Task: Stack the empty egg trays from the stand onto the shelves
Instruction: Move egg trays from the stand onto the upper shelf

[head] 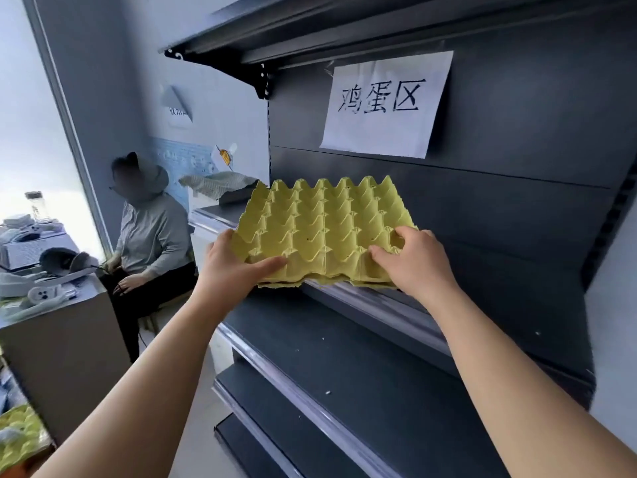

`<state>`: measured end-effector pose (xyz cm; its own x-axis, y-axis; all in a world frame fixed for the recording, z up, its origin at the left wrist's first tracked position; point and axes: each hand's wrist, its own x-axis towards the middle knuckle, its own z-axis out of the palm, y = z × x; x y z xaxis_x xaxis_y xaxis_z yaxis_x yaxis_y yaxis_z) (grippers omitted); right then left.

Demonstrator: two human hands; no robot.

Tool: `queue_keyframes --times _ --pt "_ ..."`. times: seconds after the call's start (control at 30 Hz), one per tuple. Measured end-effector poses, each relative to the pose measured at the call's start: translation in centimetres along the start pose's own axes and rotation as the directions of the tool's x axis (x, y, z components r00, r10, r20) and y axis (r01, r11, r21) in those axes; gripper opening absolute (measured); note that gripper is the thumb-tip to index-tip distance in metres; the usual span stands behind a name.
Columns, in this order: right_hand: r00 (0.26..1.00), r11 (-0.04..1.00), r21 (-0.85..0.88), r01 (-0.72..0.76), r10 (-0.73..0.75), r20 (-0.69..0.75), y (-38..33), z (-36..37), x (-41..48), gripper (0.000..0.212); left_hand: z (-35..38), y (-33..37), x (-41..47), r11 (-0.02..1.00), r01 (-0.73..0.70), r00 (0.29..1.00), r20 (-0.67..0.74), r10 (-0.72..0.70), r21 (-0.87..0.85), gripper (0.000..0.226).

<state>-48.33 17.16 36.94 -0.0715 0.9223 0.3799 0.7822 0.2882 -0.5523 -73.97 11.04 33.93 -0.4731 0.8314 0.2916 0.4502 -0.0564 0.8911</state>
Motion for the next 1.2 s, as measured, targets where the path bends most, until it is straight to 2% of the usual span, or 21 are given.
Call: queue_keyframes --times 0.07,0.17,0.33,0.53,0.67,0.8,0.93,1.0,1.07,1.13,1.2 --pt "1.000 1.000 -0.001 -0.015 0.015 0.014 -1.2 2.2 2.8 0.068 -0.4 -0.9 3.7 1.000 0.006 1.000 0.016 -0.006 0.012 0.088" --pt "0.999 0.999 -0.004 -0.034 0.034 0.029 -3.1 5.6 6.4 0.068 -1.0 -2.5 9.2 1.000 0.001 1.000 0.027 -0.001 0.016 0.106" --pt "0.995 0.995 -0.043 -0.085 0.088 0.050 -6.3 10.7 11.3 0.065 -2.0 -5.6 17.8 1.000 0.006 0.998 0.064 -0.005 -0.010 0.092" --pt "0.983 0.980 -0.078 -0.186 0.186 -0.008 -10.5 16.6 15.4 0.060 -3.4 -9.3 27.5 1.000 -0.018 0.982 0.188 0.020 -0.012 0.092" --pt "0.959 0.948 -0.147 -0.280 0.272 -0.075 -13.9 20.0 16.5 0.055 -4.6 -11.4 33.3 0.999 -0.039 0.950 0.311 0.041 -0.013 0.105" --pt "0.933 0.917 -0.179 -0.357 0.344 -0.104 -16.5 22.5 17.1 0.054 -5.1 -13.4 37.4 0.996 -0.092 0.913 0.398 0.087 -0.007 0.092" --pt "0.904 0.887 -0.177 -0.428 0.414 -0.107 -17.6 24.1 17.5 0.052 -4.8 -14.8 39.9 0.991 -0.132 0.894 0.434 0.109 0.025 0.121" --pt "0.893 0.874 -0.184 -0.450 0.437 -0.110 -17.9 24.6 17.7 0.052 -4.6 -15.4 40.6 0.986 -0.158 0.879 0.464 0.113 0.059 0.126" --pt "0.888 0.865 -0.204 -0.459 0.444 -0.117 -18.2 25.0 18.0 0.051 -4.4 -16.0 41.0 0.981 -0.181 0.866 0.485 0.125 0.071 0.117" --pt "0.887 0.859 -0.221 -0.462 0.446 -0.119 -18.4 25.1 18.2 0.052 -4.5 -16.0 41.1 0.972 -0.218 0.851 0.506 0.142 0.093 0.096" --pt "0.889 0.854 -0.247 -0.458 0.443 -0.118 -18.6 25.1 18.2 0.052 -4.5 -16.1 41.2 0.953 -0.270 0.847 0.504 0.166 0.140 0.091"
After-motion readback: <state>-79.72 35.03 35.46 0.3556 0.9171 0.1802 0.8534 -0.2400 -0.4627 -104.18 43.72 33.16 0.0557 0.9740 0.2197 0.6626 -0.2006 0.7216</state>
